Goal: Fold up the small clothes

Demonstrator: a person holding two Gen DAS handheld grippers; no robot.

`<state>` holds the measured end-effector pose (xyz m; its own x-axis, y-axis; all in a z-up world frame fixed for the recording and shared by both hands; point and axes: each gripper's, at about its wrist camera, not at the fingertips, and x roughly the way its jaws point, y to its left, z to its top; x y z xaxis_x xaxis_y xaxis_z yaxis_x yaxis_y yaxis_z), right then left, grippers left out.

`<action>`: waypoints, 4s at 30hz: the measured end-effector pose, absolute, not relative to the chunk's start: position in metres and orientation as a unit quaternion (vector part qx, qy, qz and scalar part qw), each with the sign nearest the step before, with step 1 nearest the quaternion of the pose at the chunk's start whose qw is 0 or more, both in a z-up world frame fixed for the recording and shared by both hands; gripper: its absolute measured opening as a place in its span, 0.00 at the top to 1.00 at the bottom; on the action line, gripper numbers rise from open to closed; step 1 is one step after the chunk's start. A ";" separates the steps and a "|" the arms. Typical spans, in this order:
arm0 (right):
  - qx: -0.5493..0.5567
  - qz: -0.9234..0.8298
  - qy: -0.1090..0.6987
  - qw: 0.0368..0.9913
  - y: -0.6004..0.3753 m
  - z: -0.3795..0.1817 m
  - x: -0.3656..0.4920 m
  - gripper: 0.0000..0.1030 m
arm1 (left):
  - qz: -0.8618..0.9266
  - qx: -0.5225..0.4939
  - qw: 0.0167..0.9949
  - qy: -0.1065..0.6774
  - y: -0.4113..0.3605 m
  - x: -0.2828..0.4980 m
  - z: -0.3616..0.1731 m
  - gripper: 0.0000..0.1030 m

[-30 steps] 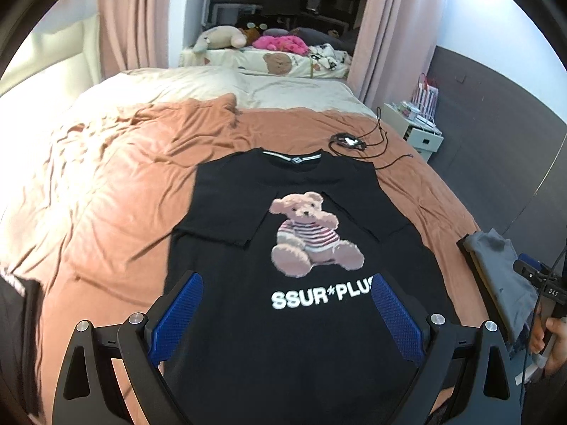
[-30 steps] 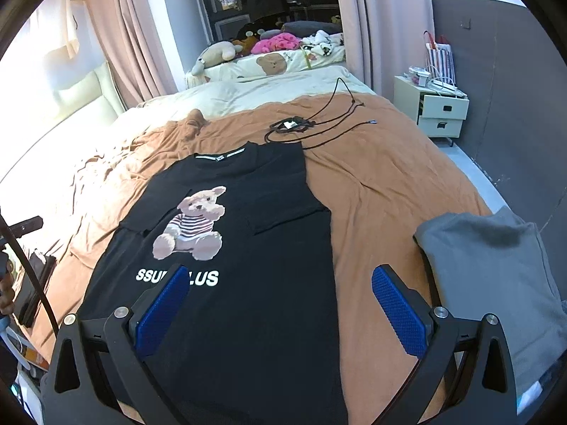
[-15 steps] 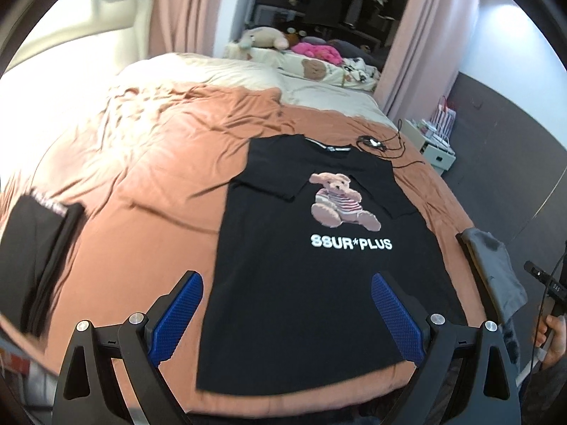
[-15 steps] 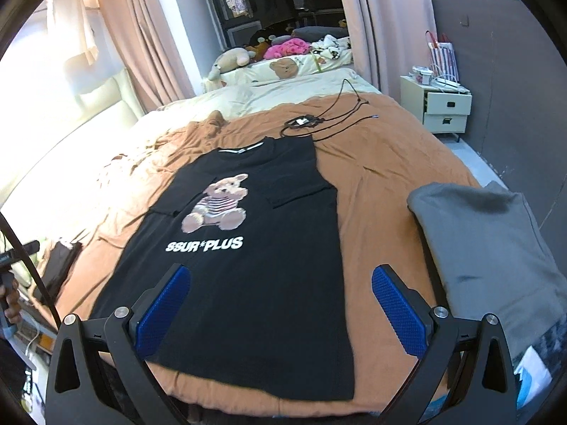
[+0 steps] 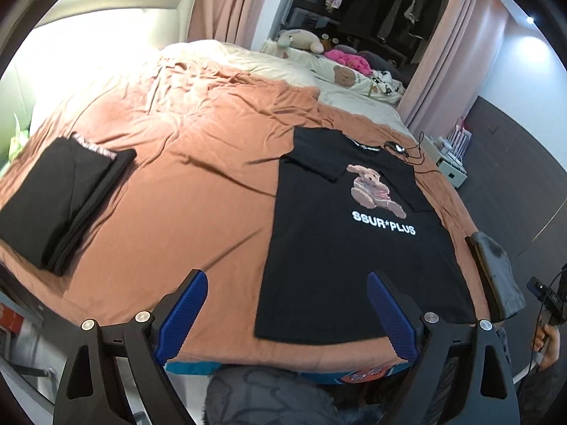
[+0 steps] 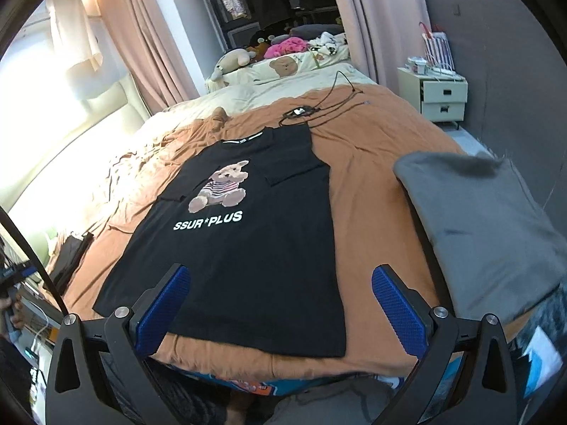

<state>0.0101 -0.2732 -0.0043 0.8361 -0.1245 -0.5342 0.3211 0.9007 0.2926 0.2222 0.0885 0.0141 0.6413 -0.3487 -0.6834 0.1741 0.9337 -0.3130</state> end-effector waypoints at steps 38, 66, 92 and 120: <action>0.408 -0.078 0.318 0.852 -0.359 -0.135 0.042 0.27 | -0.183 -0.294 0.782 0.518 0.097 0.248 -0.160 0.32; 0.501 -0.074 0.200 0.838 -0.337 -0.154 0.055 0.59 | -0.150 -0.415 0.755 0.484 0.099 0.252 -0.171 0.54; 0.446 -0.076 0.160 0.877 -0.292 -0.051 0.014 1.00 | -0.178 -0.446 0.788 0.386 0.126 0.246 -0.085 0.98; 0.403 -0.027 0.166 0.900 -0.276 -0.012 -0.034 1.00 | -0.212 -0.461 0.803 0.313 0.176 0.131 -0.014 0.98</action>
